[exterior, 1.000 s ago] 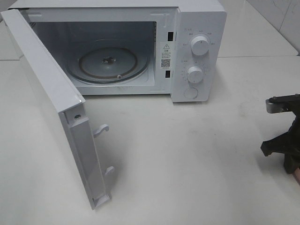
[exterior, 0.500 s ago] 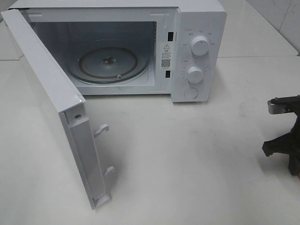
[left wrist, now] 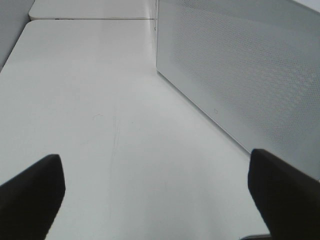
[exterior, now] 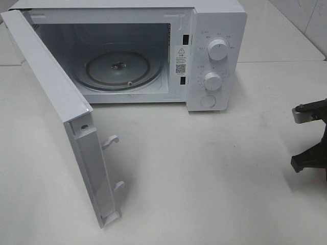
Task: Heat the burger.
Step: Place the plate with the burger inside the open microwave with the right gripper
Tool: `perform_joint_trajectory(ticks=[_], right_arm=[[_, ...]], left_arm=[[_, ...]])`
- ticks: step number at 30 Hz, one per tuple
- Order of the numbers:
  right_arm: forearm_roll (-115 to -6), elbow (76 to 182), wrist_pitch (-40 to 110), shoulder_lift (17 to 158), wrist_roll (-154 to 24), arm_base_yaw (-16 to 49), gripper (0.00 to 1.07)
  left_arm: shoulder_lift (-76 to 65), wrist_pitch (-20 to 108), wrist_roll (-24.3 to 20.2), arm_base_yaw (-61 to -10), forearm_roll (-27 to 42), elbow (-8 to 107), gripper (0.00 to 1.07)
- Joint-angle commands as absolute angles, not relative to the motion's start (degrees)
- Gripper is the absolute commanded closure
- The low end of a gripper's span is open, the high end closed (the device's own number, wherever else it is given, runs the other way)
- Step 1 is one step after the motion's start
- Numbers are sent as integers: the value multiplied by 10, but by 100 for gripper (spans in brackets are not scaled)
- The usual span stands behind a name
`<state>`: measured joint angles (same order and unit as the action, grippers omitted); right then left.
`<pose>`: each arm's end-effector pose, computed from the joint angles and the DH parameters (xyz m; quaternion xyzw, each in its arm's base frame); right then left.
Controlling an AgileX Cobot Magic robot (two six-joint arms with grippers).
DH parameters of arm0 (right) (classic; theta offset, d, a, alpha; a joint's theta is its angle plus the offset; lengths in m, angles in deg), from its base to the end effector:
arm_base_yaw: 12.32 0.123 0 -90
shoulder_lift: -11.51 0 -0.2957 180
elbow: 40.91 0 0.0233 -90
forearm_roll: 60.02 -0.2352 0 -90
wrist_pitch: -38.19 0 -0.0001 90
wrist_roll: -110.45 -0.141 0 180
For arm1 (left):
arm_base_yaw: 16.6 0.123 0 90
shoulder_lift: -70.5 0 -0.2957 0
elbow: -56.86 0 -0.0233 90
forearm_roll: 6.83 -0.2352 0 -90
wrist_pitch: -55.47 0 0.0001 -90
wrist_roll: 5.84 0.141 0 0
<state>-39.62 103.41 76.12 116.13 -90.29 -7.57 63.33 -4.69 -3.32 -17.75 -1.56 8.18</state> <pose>0.2529 -0.0093 0.1056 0.0002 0.9937 -0.1049 0.0393 0.0143 -0.0115 0.2497 0.0289 0.8467 -0.0396 0.5298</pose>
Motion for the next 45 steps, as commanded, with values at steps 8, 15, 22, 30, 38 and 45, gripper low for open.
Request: perform_joint_trajectory(ticks=[8, 15, 22, 30, 38, 45], right_arm=[[-272, 1030, 848, 1144, -1020, -2, 107], [-256, 1030, 868, 1144, -1037, 30, 107], [-255, 1030, 888, 1144, -1038, 76, 107], [-255, 1030, 900, 1144, -1036, 135, 107], [-255, 1030, 914, 1144, -1025, 199, 107], [-255, 1030, 921, 1144, -996, 248, 107]], left_arm=[[644, -39, -34, -180, -13, 80, 16], [644, -39, -34, -180, -13, 80, 16], [644, -39, -34, -180, -13, 80, 16], [644, -39, -34, -180, -13, 80, 16], [644, -39, -34, -180, -13, 80, 16], [644, -39, -34, -180, -13, 80, 16]])
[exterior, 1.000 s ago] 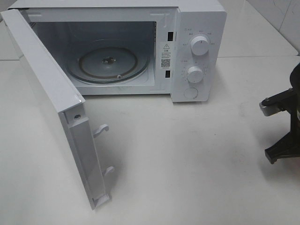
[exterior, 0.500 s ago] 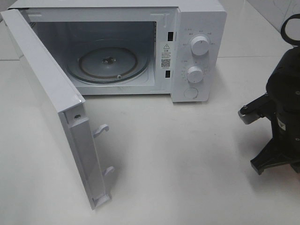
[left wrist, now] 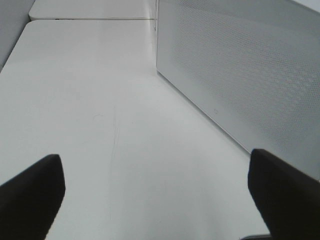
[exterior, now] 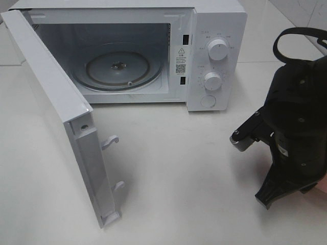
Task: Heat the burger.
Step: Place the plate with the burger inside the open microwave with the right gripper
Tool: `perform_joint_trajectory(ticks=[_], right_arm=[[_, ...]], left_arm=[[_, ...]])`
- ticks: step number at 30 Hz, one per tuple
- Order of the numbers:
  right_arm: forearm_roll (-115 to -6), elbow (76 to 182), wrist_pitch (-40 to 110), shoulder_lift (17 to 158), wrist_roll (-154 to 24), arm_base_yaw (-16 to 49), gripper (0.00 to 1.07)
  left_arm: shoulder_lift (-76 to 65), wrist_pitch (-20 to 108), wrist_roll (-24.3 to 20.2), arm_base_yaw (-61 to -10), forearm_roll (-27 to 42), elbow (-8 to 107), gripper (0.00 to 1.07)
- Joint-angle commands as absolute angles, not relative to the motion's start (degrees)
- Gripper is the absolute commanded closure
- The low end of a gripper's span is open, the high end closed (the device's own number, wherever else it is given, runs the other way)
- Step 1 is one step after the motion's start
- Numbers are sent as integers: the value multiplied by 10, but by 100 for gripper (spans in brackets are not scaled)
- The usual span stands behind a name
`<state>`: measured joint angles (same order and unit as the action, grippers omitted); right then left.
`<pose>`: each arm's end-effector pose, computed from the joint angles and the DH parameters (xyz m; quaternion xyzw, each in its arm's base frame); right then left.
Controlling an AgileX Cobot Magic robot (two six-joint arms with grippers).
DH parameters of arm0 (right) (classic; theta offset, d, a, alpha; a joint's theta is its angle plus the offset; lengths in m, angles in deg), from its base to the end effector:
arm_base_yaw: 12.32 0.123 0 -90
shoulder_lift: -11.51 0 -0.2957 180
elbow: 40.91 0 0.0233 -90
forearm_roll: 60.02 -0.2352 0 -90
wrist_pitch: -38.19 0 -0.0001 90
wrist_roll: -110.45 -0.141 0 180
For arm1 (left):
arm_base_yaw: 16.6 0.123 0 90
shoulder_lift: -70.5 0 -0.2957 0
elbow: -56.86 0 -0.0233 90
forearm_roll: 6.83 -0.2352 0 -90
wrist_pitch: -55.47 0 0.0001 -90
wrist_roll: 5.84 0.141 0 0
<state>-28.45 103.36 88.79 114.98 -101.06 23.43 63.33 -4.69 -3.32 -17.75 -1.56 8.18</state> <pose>0.2186 0.0871 0.1194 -0.2253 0.9511 -0.2076 0.0394 0.0143 -0.0115 0.2497 0.0289 0.8467 -0.0396 0.5298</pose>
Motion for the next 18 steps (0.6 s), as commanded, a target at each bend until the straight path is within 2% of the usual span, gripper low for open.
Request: perform_joint_trajectory(ticks=[1, 18], right_arm=[[-255, 1030, 921, 1144, -996, 248, 107], [-258, 941, 907, 1000, -990, 261, 107]], left_arm=[[644, -39, -34, -180, -13, 80, 16], [644, -39, -34, -180, -13, 80, 16]])
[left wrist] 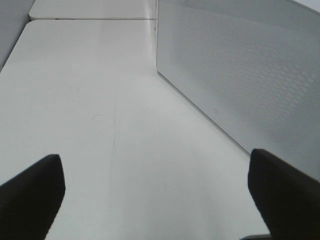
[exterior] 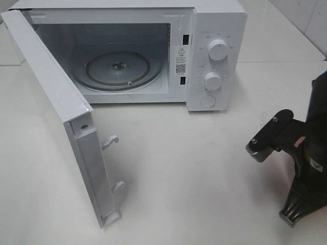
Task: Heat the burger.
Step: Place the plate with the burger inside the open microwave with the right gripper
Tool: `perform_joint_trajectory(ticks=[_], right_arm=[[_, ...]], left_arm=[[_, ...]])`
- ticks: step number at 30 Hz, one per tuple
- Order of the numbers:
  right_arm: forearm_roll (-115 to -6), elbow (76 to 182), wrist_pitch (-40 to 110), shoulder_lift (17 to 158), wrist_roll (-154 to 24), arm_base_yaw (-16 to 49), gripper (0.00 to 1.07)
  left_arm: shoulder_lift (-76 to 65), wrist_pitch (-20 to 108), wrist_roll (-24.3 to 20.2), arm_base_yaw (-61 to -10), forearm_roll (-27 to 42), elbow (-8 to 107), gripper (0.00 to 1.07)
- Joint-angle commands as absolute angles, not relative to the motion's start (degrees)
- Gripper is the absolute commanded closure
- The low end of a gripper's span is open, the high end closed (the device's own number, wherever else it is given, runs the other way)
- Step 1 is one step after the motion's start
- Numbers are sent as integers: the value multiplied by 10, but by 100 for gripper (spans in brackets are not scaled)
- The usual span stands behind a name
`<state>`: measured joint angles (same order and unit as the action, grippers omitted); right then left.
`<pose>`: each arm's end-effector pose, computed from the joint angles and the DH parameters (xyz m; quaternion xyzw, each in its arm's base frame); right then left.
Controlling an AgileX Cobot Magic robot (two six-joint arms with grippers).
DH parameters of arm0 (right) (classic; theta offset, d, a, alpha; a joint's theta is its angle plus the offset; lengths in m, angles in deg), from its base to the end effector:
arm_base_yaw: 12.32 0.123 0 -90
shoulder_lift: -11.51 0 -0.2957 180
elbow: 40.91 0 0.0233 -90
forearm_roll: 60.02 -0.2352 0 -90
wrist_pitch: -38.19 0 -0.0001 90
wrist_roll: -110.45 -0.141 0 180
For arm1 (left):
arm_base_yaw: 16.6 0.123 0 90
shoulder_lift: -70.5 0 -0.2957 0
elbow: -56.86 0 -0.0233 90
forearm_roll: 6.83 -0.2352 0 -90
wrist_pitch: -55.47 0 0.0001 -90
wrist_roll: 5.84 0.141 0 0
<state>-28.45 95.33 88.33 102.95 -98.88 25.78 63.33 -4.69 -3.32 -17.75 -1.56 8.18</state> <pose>0.1828 0.0713 0.1390 -0.2568 0.9444 -0.1916 0.0740 0.0143 -0.0115 0.2497 0.0289 0.8467 -0.0396 0.5298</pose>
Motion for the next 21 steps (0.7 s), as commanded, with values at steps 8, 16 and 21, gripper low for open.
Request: perform_joint_trajectory(ticks=[8, 16, 21], right_arm=[[-259, 930, 949, 937, -983, 261, 107], [-243, 930, 970, 906, -959, 308, 107], [-225, 930, 973, 905, -949, 370, 107]], left_arm=[[644, -39, -34, -180, -13, 80, 16], [644, -39, -34, -180, -13, 80, 16], [644, -39, -34, -180, -13, 80, 16]])
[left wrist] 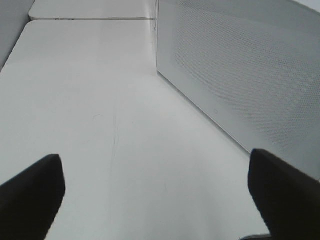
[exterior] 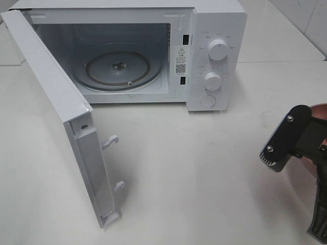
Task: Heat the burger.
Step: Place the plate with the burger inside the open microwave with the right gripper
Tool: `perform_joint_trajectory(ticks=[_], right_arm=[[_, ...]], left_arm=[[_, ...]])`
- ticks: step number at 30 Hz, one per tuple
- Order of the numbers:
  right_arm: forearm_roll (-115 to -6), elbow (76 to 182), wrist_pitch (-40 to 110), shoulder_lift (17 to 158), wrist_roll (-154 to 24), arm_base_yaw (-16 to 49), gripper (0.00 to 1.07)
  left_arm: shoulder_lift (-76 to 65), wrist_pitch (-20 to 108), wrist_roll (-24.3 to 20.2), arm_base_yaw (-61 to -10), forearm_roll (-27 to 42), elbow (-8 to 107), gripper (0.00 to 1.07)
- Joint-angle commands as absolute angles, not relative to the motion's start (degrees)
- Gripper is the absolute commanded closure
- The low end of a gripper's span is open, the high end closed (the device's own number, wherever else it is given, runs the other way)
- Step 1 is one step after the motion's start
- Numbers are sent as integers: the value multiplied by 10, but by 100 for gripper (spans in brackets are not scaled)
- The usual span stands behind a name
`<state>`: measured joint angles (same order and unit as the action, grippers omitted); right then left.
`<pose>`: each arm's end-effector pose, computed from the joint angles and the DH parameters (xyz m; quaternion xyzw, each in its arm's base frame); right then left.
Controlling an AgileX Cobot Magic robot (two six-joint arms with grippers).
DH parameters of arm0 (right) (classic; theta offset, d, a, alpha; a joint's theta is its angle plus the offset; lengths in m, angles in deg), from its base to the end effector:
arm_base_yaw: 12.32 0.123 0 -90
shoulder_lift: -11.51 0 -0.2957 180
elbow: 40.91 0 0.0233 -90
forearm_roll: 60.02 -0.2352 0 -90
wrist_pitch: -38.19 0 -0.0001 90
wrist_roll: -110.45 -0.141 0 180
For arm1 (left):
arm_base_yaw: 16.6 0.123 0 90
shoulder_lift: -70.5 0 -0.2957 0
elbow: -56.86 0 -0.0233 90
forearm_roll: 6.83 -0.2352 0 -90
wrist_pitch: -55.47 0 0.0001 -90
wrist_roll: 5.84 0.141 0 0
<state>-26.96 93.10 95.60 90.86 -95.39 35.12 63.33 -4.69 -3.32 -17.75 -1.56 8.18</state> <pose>0.1526 0.0703 0.1714 -0.3357 0.9116 -0.2031 0.1224 0.0143 -0.0115 0.2497 0.0289 0.8467 -0.0396 0.5298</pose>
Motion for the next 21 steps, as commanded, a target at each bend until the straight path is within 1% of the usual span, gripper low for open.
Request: perform_joint_trajectory(ticks=[1, 6, 9, 14, 21], right_arm=[[-225, 930, 973, 905, -949, 370, 107], [-210, 930, 970, 905, -919, 412, 107], [-209, 930, 969, 905, -914, 418, 107], [-198, 930, 955, 905, -901, 453, 106], [-196, 930, 925, 905, -847, 469, 106]], left_arm=[[644, -39, -34, -180, -13, 80, 16], [644, -39, -34, -180, -13, 80, 16], [644, -39, -34, -180, -13, 80, 16], [644, -39, -34, -180, -13, 80, 16], [644, -39, -34, -180, -13, 80, 16]])
